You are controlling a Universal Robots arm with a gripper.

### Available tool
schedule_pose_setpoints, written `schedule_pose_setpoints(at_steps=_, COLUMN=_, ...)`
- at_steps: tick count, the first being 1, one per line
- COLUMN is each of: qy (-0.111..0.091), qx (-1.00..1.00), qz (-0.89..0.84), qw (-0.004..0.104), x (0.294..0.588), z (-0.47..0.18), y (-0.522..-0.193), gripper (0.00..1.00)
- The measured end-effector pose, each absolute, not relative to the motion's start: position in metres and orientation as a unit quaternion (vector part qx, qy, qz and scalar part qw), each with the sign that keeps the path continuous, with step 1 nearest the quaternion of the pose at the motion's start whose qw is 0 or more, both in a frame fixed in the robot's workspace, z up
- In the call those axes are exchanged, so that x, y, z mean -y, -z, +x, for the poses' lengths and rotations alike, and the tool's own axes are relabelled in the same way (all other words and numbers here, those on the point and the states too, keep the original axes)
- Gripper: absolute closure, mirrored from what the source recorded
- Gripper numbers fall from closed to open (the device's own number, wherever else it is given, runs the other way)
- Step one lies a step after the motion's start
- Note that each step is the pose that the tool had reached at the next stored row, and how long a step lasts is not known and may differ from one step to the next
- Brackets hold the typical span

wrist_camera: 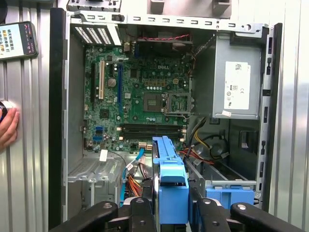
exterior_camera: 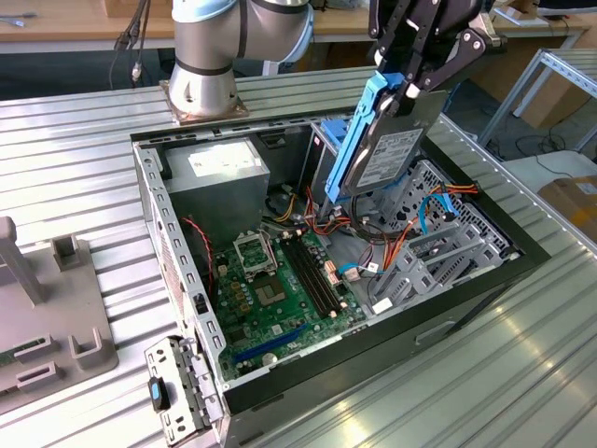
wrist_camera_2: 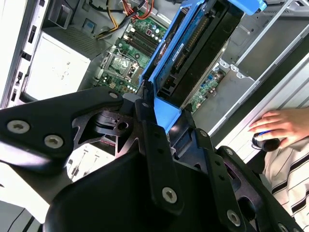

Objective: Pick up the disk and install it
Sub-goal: 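Pick up the disk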

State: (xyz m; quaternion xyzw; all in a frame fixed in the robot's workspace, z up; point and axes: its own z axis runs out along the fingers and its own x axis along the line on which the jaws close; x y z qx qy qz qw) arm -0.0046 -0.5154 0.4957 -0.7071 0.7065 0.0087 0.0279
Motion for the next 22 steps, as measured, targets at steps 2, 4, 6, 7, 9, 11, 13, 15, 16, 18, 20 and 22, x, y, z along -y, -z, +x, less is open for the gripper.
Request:
schedule_pose_setpoints(at_steps=2, qy=-0.009, qx=-0.706, qz=-0.707, qw=0.028, x=0.517, z=-0.005, y=-0.496, gripper=0.63)
schedule_pose_setpoints(at_steps=4, qy=-0.009, qx=-0.706, qz=-0.707, qw=0.028, x=0.519, z=-0.005, y=-0.496, gripper=0.63)
schedule_pose_setpoints(at_steps=6, qy=-0.009, qx=-0.706, qz=-0.707, qw=0.028, x=0.524, z=-0.005, y=-0.496, gripper=0.63)
schedule_pose_setpoints(at_steps=7, qy=-0.009, qx=-0.706, qz=-0.707, qw=0.028, x=0.529, z=-0.005, y=-0.496, gripper=0.63)
schedule_pose_setpoints(at_steps=9, qy=-0.009, qx=-0.707, qz=-0.707, qw=0.028, x=0.530, z=-0.005, y=-0.496, gripper=0.63)
schedule_pose_setpoints(at_steps=11, qy=-0.009, qx=-0.706, qz=-0.707, qw=0.028, x=0.531, z=-0.005, y=-0.496, gripper=0.63)
schedule_pose_setpoints(at_steps=13, qy=-0.009, qx=-0.706, qz=-0.707, qw=0.028, x=0.531, z=-0.005, y=-0.496, gripper=0.63)
schedule_pose_setpoints(at_steps=15, qy=-0.009, qx=-0.707, qz=-0.707, qw=0.028, x=0.531, z=-0.004, y=-0.496, gripper=0.63)
schedule_pose_setpoints(at_steps=16, qy=-0.009, qx=-0.706, qz=-0.707, qw=0.028, x=0.531, z=-0.004, y=-0.496, gripper=0.63)
schedule_pose_setpoints(at_steps=18, qy=-0.009, qx=-0.706, qz=-0.707, qw=0.028, x=0.531, z=0.001, y=-0.496, gripper=0.63)
schedule_pose_setpoints(at_steps=20, qy=-0.009, qx=-0.706, qz=-0.707, qw=0.028, x=0.531, z=0.007, y=-0.496, gripper=0.63)
schedule_pose_setpoints(at_steps=22, qy=-0.009, qx=-0.707, qz=-0.707, qw=0.028, x=0.531, z=0.010, y=-0.496, gripper=0.63)
